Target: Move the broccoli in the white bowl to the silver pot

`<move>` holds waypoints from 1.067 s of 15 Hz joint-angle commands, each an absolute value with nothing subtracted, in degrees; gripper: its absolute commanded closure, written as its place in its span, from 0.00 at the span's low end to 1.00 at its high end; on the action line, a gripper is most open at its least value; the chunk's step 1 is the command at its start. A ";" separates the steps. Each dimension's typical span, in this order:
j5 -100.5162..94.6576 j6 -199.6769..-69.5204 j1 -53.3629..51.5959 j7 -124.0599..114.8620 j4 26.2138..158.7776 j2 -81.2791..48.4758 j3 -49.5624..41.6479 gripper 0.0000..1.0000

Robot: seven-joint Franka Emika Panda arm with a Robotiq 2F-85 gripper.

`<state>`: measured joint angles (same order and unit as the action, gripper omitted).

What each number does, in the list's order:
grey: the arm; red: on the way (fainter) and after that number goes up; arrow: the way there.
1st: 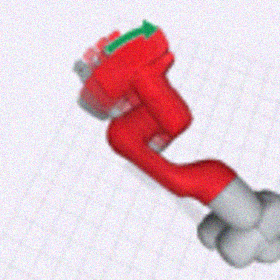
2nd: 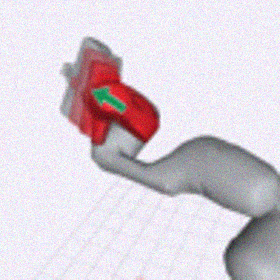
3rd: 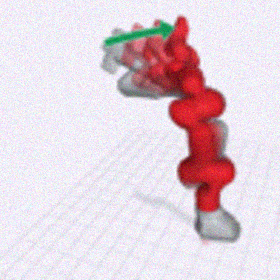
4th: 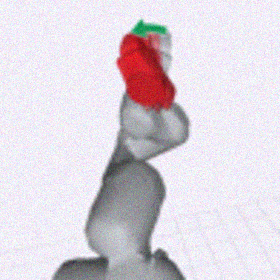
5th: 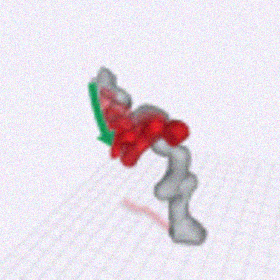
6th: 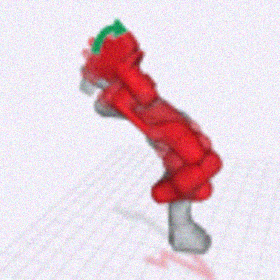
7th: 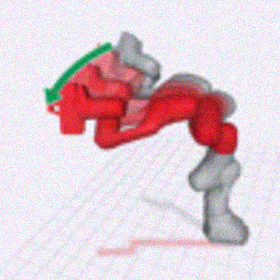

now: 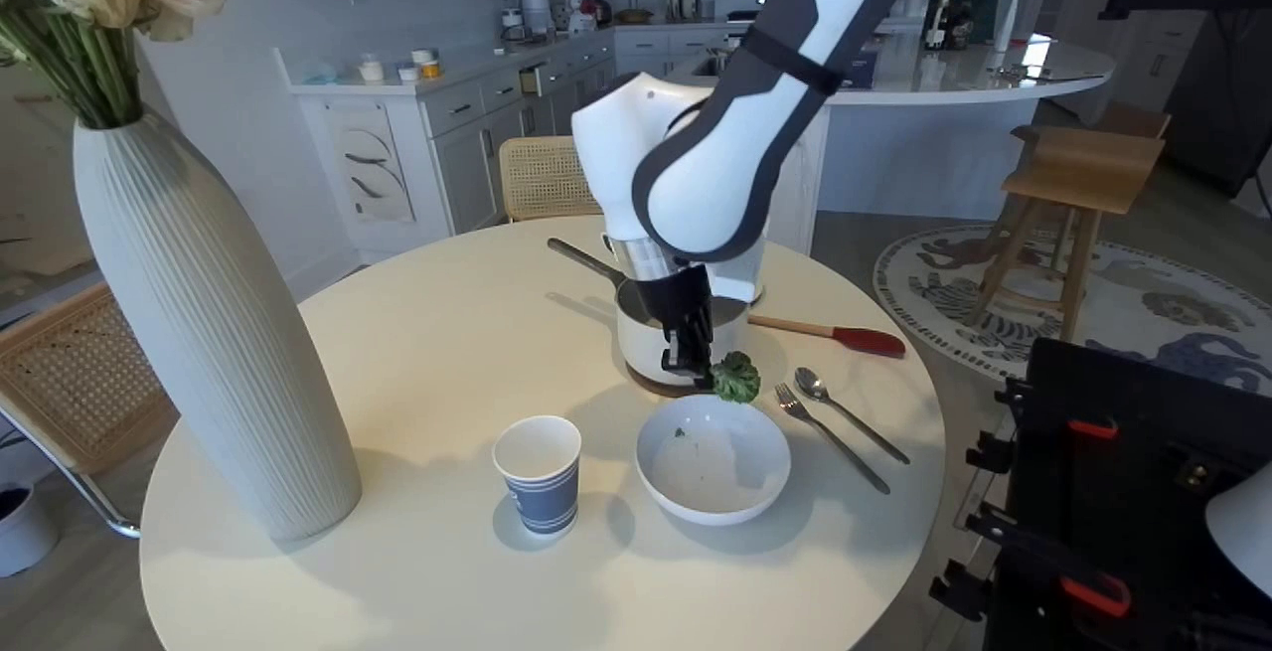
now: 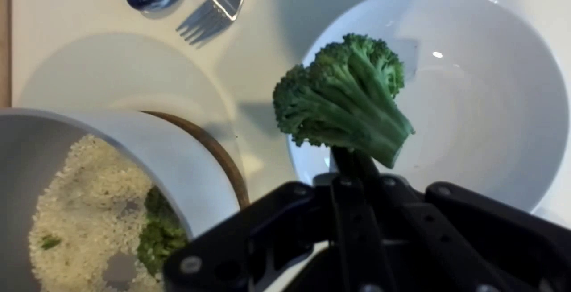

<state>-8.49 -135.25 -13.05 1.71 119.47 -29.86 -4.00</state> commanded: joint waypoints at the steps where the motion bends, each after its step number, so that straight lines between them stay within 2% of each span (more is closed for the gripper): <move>1: -6.89 -120.43 -9.29 1.31 112.38 -28.81 -0.90 0.99; 3: -6.15 -114.84 -7.47 0.99 108.14 -29.47 -0.51 0.99; 5: -4.54 -115.16 -5.20 1.40 106.09 -29.36 -0.38 0.99; 16: -3.81 -134.54 -0.96 -4.51 100.27 -33.62 -3.46 0.99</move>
<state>-3.46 -131.75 -0.98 -1.53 103.18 -31.53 -2.89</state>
